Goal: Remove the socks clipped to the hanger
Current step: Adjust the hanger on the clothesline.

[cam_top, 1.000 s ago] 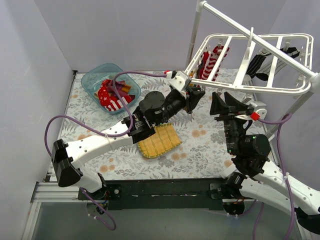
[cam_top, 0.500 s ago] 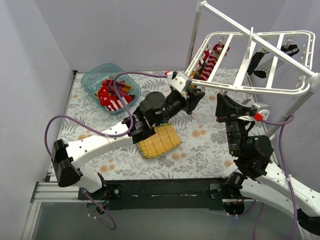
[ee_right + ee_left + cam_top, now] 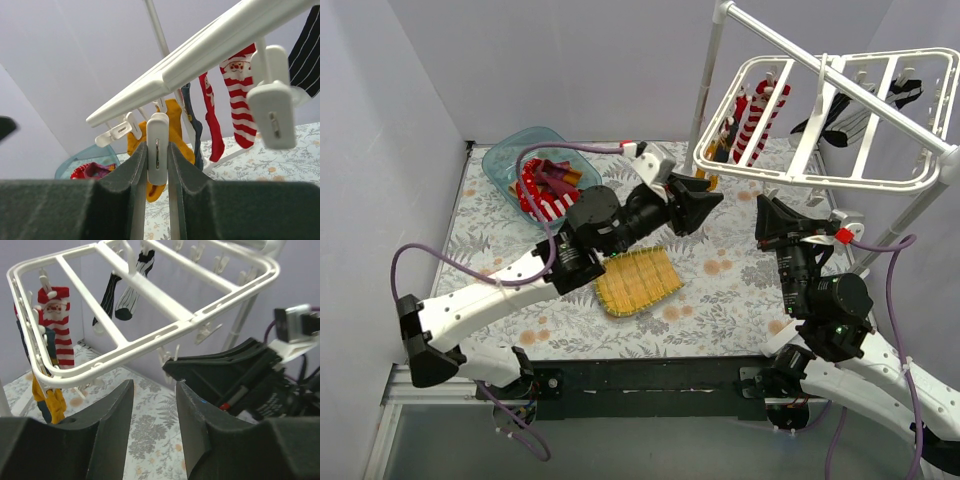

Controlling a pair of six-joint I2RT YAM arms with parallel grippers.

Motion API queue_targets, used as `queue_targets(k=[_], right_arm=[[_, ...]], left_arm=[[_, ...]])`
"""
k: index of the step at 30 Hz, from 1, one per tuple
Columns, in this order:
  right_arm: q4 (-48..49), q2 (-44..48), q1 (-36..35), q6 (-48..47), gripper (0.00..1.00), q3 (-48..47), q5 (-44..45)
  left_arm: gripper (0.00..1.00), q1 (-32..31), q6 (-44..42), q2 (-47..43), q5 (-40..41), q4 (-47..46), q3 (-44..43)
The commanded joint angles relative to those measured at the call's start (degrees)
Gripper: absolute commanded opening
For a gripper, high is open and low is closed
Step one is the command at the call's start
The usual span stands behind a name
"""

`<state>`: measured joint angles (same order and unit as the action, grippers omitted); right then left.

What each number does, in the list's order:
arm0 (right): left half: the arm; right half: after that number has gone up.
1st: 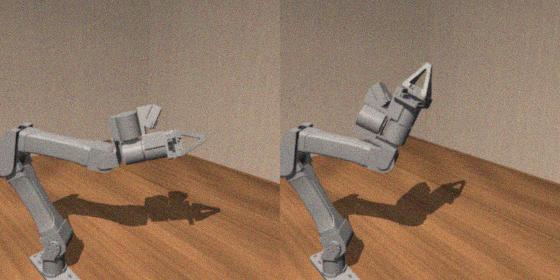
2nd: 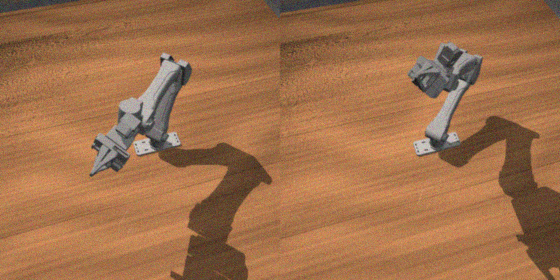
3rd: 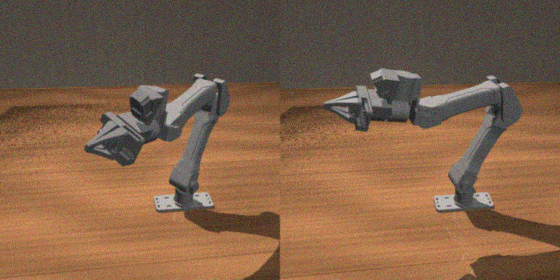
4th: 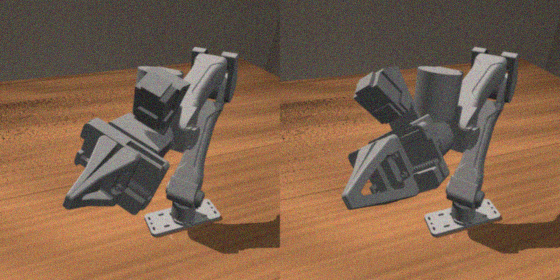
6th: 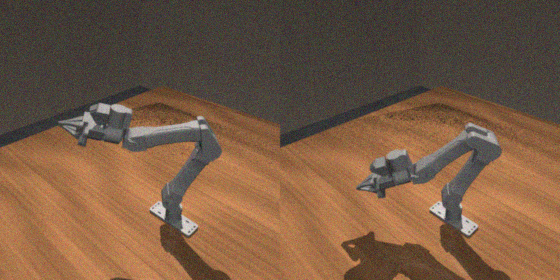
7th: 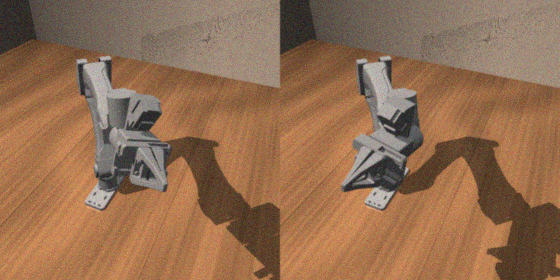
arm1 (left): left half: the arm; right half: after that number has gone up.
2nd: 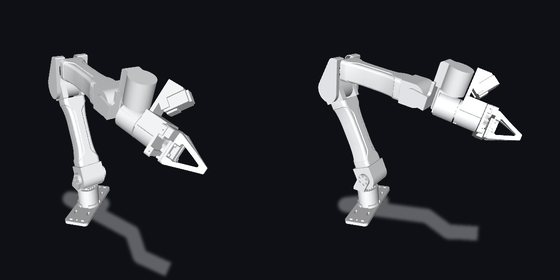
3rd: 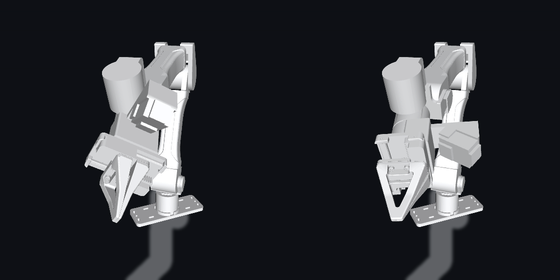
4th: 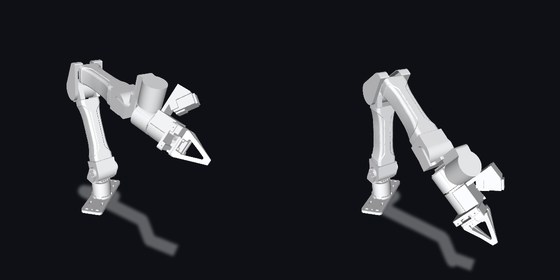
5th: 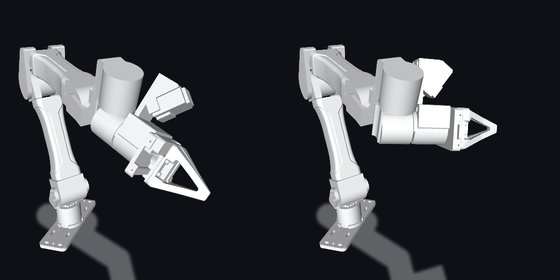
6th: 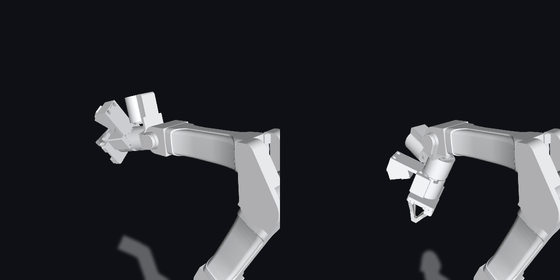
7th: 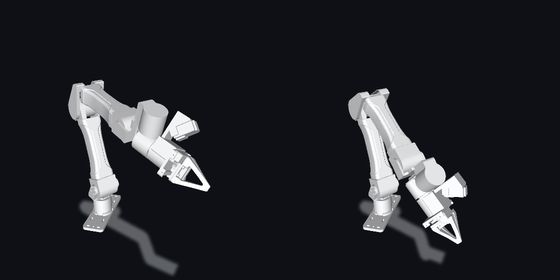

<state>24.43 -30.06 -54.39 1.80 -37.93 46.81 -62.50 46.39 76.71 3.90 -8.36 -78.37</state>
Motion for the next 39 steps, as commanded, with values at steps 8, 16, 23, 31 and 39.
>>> queue_targets(k=[8, 16, 23, 31, 39], right_arm=[[-1.13, 0.8, -0.01, 1.27, 0.06, -2.06, 2.24], [-2.71, 0.62, -0.01, 1.89, 0.06, -3.37, 2.15], [-3.68, 0.53, -0.01, 1.89, 0.06, -4.6, 2.24], [-3.77, 0.01, 0.07, 2.24, 0.06, -4.43, 2.32], [-4.03, 0.18, -0.01, 2.59, 0.06, -3.99, 2.67]], left_arm=[[0.45, 12.55, 13.77, 1.66, -7.01, 14.59, -16.44], [0.58, 30.5, 20.4, 20.57, -30.33, 14.78, -33.67], [0.66, 34.9, 26.11, 34.02, -45.11, 13.11, -46.5], [0.68, 34.9, 33.14, 38.87, -51.8, 5.91, -47.23], [0.68, 32.62, 35.96, 40.62, -53.47, 1.24, -46.7]])
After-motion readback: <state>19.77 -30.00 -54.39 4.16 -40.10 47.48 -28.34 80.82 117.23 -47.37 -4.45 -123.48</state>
